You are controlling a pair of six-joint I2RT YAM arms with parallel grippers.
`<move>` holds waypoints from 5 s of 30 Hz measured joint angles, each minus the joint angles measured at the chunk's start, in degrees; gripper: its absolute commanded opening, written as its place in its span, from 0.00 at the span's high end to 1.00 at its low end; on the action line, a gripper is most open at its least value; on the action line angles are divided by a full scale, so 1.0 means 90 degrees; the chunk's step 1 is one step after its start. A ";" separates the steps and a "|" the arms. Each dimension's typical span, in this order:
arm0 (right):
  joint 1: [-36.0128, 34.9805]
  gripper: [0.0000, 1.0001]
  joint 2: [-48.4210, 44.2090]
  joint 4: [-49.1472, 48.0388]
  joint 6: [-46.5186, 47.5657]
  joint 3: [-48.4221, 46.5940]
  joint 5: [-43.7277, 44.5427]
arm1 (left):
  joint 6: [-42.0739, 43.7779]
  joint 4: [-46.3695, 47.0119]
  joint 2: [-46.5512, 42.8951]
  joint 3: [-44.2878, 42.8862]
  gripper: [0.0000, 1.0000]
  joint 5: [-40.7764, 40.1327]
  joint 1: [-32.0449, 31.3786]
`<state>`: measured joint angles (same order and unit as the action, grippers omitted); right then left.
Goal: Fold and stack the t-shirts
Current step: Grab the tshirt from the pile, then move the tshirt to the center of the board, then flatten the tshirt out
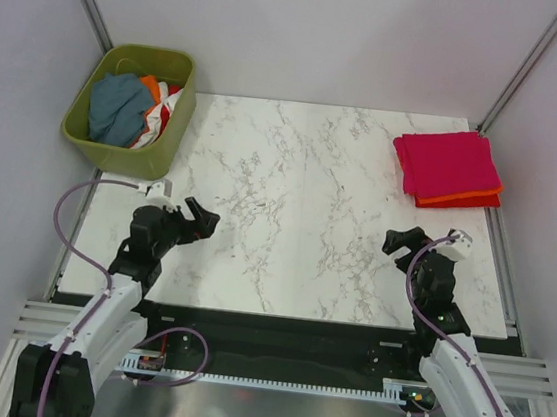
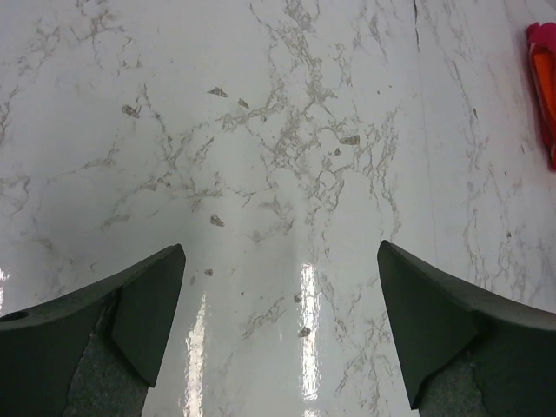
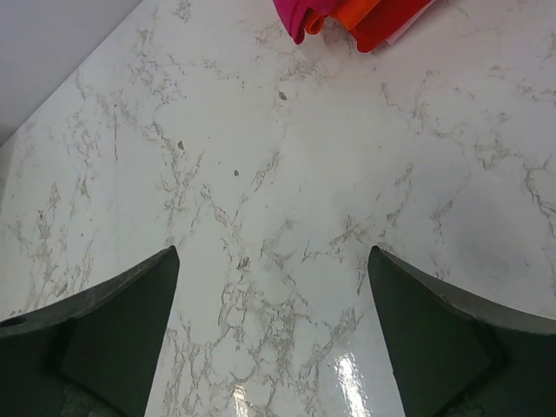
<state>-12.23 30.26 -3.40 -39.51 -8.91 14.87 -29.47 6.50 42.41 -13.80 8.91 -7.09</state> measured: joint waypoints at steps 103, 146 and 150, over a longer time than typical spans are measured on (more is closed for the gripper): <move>0.0000 0.28 -0.0799 0.0291 -0.0420 0.0243 -0.0121 | -0.3305 -0.2810 0.4345 -0.9559 0.98 -0.0789 0.1399; -0.0041 0.46 0.2227 0.0920 0.0770 -0.1122 -0.3830 | -0.1515 -0.1970 0.2538 -0.3160 0.16 -0.2147 -0.4830; -0.0049 0.47 0.2472 0.1294 0.1032 -0.1469 -0.3687 | -0.0967 -0.2208 0.3410 -0.3920 0.16 -0.2470 -0.5744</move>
<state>-12.67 52.51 8.25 -30.22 -22.13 -18.31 -38.17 -13.37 73.10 -49.08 -13.32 -58.78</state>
